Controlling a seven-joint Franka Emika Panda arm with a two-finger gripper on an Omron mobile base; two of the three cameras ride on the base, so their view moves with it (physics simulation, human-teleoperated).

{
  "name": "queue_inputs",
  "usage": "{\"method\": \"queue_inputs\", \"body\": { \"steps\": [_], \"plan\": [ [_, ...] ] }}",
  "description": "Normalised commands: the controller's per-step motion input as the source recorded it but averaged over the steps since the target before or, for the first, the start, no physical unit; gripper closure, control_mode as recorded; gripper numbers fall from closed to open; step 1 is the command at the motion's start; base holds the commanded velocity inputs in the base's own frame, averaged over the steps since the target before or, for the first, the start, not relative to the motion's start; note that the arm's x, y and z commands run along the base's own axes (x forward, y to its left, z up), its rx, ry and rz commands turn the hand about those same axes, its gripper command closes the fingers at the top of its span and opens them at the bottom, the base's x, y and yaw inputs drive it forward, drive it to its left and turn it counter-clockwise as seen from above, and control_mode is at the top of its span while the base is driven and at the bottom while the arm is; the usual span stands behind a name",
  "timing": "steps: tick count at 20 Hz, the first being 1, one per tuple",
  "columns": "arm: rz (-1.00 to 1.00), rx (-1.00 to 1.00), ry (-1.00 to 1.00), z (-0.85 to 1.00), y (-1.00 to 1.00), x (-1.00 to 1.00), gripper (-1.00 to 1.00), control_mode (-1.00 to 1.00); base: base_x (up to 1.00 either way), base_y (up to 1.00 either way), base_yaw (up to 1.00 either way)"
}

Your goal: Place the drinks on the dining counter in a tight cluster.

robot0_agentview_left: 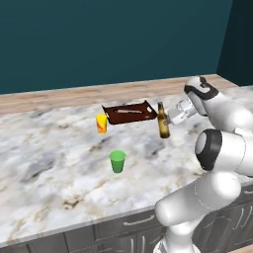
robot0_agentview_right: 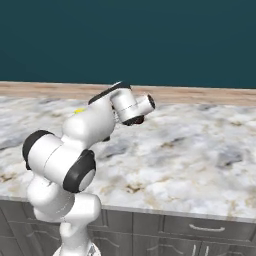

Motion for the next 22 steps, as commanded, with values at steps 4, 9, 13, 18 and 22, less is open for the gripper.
{"method": "queue_inputs", "body": {
  "steps": [4,9,13,18,22],
  "plan": [
    [0.01,0.29,0.0,-0.68,-0.02,-0.06,1.0,-1.0,0.0,0.0,0.0],
    [0.1,0.12,-0.03,-0.27,0.0,-0.12,1.0,-1.0,0.0,0.0,0.0],
    [0.12,-0.02,-0.02,0.0,0.01,-0.01,1.0,-1.0,0.0,0.0,0.0],
    [0.1,-0.06,-0.09,-0.06,0.0,-0.05,1.0,-1.0,0.0,0.0,0.0],
    [0.07,-0.02,-0.2,0.0,0.0,-0.24,1.0,-1.0,0.0,0.0,0.0]
  ]
}}
